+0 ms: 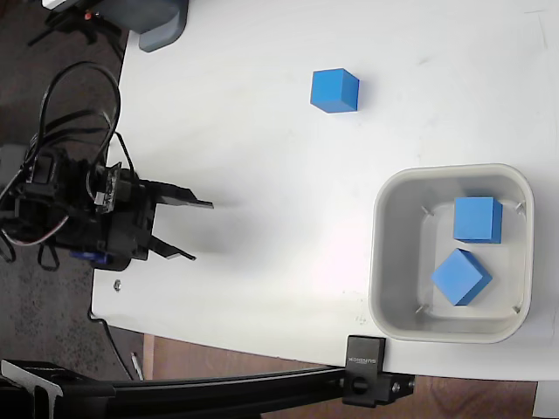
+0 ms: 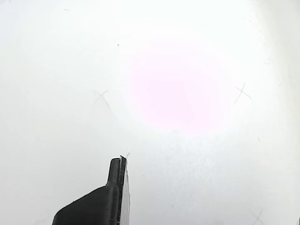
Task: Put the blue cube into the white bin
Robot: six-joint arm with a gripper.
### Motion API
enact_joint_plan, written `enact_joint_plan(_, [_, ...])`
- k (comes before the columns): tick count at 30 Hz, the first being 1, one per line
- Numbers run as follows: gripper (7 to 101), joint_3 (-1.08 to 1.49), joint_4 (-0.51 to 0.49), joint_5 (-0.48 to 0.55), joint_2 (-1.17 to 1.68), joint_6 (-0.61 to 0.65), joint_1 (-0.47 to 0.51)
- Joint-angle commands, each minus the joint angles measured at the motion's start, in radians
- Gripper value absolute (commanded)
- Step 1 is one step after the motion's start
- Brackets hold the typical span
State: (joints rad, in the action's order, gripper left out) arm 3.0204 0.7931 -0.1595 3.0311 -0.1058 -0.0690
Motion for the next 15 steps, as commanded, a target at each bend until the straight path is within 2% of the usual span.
enact_joint_plan(1, [100.3, -0.026, -0.021, -0.002, 0.023, -0.002, 0.005])
enact_joint_plan(15, [100.3, -0.038, -0.017, -0.014, 0.023, -0.005, 0.005])
